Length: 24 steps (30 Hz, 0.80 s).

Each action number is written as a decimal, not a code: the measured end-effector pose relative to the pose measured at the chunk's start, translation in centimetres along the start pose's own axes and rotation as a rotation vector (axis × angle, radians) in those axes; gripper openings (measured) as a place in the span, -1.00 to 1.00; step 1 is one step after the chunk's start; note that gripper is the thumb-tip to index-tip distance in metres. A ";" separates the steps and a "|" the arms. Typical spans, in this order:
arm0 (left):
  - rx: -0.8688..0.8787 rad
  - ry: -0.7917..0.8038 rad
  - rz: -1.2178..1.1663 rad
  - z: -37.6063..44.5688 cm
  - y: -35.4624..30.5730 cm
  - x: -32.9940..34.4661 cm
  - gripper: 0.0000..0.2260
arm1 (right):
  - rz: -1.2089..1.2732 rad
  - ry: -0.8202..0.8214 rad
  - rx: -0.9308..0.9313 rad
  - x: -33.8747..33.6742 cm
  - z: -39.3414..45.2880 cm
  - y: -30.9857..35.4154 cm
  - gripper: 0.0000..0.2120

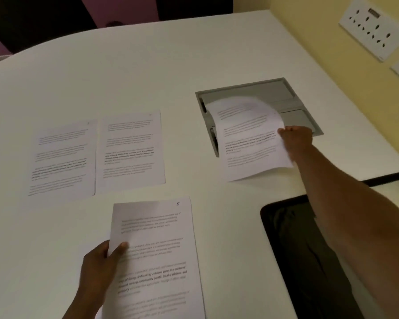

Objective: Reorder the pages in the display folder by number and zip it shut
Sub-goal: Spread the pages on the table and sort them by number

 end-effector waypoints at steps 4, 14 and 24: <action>-0.038 -0.048 0.068 0.6 0.4 -0.2 -0.86 | -0.051 0.049 0.034 -0.2 6.3 0.5 -0.71; -0.048 -0.079 0.045 1.1 -0.3 1.0 -0.87 | -0.368 -0.001 0.059 1.0 11.2 0.3 -0.46; -0.007 -0.054 -0.004 0.7 0.3 1.0 -0.86 | -0.471 -0.190 -0.059 1.0 5.3 0.0 -0.47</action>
Point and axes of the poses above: each hand's wrist, its own z-axis towards the middle knuckle, its own x-axis out of the palm, y = z × x, the point moved 8 cm from there along z, towards the middle knuckle, and after that the axes turned 7 degrees about y, right-handed, at the moved point
